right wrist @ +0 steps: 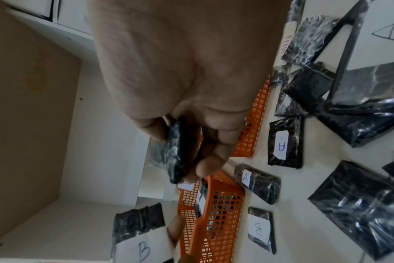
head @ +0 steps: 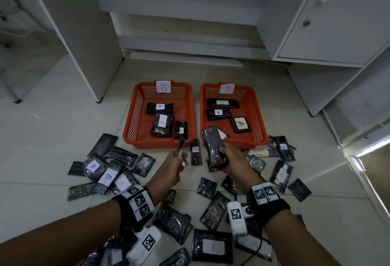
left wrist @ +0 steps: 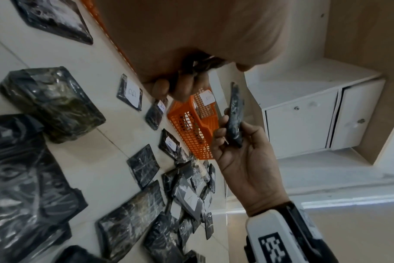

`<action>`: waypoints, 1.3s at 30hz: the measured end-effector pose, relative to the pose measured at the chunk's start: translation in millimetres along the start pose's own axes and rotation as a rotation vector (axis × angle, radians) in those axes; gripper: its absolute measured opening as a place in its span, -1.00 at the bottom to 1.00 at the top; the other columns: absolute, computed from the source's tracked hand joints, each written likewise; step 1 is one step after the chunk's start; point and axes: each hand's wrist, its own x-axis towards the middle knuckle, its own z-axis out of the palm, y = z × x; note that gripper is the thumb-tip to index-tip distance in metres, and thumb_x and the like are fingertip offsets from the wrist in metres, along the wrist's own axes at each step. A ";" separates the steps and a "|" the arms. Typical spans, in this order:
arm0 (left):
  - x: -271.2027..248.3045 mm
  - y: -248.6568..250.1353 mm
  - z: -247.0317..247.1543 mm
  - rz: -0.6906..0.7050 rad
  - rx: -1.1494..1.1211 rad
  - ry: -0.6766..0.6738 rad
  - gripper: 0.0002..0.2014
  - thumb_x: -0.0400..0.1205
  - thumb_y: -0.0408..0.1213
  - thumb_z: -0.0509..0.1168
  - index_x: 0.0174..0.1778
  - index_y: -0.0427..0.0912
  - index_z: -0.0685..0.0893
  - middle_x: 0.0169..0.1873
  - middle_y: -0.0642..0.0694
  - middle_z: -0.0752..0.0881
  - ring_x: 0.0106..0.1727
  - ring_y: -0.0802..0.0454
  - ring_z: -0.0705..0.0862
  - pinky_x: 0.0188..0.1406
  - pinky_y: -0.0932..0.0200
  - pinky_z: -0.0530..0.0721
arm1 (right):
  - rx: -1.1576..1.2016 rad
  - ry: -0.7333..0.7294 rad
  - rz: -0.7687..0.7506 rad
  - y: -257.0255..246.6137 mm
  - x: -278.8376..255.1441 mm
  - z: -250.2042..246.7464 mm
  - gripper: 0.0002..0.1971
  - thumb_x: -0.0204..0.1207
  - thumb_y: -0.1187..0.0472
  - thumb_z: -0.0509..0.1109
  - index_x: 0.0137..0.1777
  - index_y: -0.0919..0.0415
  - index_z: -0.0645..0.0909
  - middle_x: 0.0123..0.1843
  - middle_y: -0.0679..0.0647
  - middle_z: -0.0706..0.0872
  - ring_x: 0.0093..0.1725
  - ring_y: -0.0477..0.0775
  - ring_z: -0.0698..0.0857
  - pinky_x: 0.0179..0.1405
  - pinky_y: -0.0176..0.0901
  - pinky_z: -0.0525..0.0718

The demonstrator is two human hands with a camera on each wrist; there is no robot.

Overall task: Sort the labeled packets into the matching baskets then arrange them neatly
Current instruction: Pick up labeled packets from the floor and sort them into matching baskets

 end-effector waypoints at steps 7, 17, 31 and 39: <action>22.2 5.9 -3.0 -0.143 -0.181 0.004 -0.43 0.81 -0.09 -0.08 0.10 -0.48 0.70 -0.35 -0.41 0.73 -0.40 -0.25 0.60 -0.55 0.10 0.57 | -0.086 0.006 -0.129 -16.7 -13.8 -0.2 -0.66 0.85 0.11 0.25 0.30 -0.40 0.73 0.04 0.13 0.81 -0.05 0.25 0.78 -0.01 0.18 0.72; 27.6 43.6 12.9 0.012 -0.064 0.066 -0.69 0.77 -0.16 0.01 0.08 -0.23 0.61 -0.31 -0.27 0.75 -0.36 -0.17 0.68 -0.44 0.05 0.56 | -0.855 0.135 -0.560 -14.7 -9.3 -12.8 -0.40 0.73 0.12 0.33 0.72 -0.23 0.28 0.42 -0.09 0.42 0.44 -0.01 0.35 0.42 0.06 0.45; 43.8 32.2 36.0 0.220 0.032 0.140 -0.73 0.78 -0.13 0.18 0.35 0.13 0.66 -0.06 -0.24 0.81 -0.19 -0.14 0.74 -0.20 -0.18 0.73 | -0.755 0.244 -0.499 -23.5 25.3 -42.2 -0.45 0.72 -0.02 0.45 0.67 -0.04 0.41 0.51 0.00 0.50 0.45 -0.05 0.54 0.41 -0.09 0.55; 88.6 26.7 -7.9 0.285 0.432 0.397 -0.71 0.66 0.03 0.27 0.17 -0.05 0.69 -0.06 -0.18 0.75 -0.04 -0.18 0.76 -0.06 -0.01 0.74 | -1.218 0.235 -0.217 -28.6 106.9 -52.1 -0.65 0.67 -0.08 0.44 0.24 0.16 0.53 0.09 0.18 0.79 0.06 0.28 0.78 0.07 0.11 0.77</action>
